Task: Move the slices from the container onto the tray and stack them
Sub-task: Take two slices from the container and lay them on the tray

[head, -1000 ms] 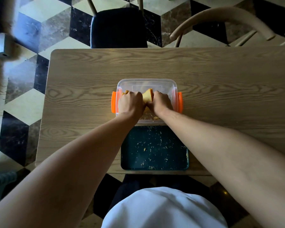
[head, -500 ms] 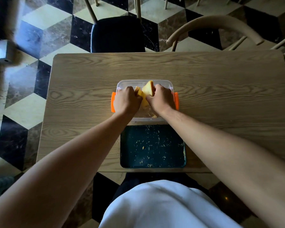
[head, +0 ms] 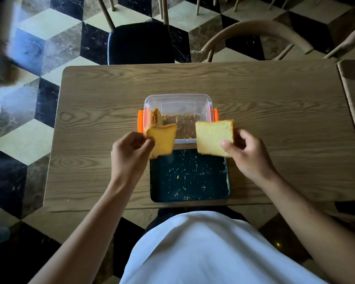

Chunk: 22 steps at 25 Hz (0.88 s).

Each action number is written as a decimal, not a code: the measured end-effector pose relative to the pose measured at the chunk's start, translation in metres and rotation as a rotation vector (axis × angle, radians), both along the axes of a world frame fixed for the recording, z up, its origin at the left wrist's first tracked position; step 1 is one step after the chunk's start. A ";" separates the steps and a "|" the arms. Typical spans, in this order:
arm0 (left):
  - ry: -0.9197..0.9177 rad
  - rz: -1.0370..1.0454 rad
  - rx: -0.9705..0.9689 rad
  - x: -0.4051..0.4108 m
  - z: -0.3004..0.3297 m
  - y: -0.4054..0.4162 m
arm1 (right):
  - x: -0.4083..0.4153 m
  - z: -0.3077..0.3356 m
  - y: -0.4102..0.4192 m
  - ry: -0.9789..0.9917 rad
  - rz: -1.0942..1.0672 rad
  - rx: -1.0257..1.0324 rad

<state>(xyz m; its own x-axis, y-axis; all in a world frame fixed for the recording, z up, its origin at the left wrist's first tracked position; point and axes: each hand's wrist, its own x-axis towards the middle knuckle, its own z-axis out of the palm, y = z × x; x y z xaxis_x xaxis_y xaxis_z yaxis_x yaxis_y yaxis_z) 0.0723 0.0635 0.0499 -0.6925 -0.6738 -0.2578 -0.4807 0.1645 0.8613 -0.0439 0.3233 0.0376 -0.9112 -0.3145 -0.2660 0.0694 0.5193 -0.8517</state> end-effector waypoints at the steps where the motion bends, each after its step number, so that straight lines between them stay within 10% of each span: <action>1: 0.014 0.009 0.056 0.013 -0.004 0.000 | 0.010 -0.006 0.009 -0.029 0.012 0.013; 9: -0.185 0.130 0.554 0.047 -0.073 0.010 | 0.040 -0.069 0.018 -0.406 -0.094 -0.034; 22: -0.310 0.203 0.626 0.013 -0.131 0.021 | 0.016 -0.118 0.001 -0.623 -0.276 -0.004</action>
<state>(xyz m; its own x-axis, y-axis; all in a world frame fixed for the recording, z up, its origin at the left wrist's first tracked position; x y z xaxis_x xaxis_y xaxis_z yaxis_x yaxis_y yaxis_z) 0.0857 0.0846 -0.0816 -0.4020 -0.4433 -0.8012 -0.6866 -0.4330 0.5841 -0.0277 0.3244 -0.0801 -0.6354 -0.0943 -0.7664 0.6770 0.4093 -0.6116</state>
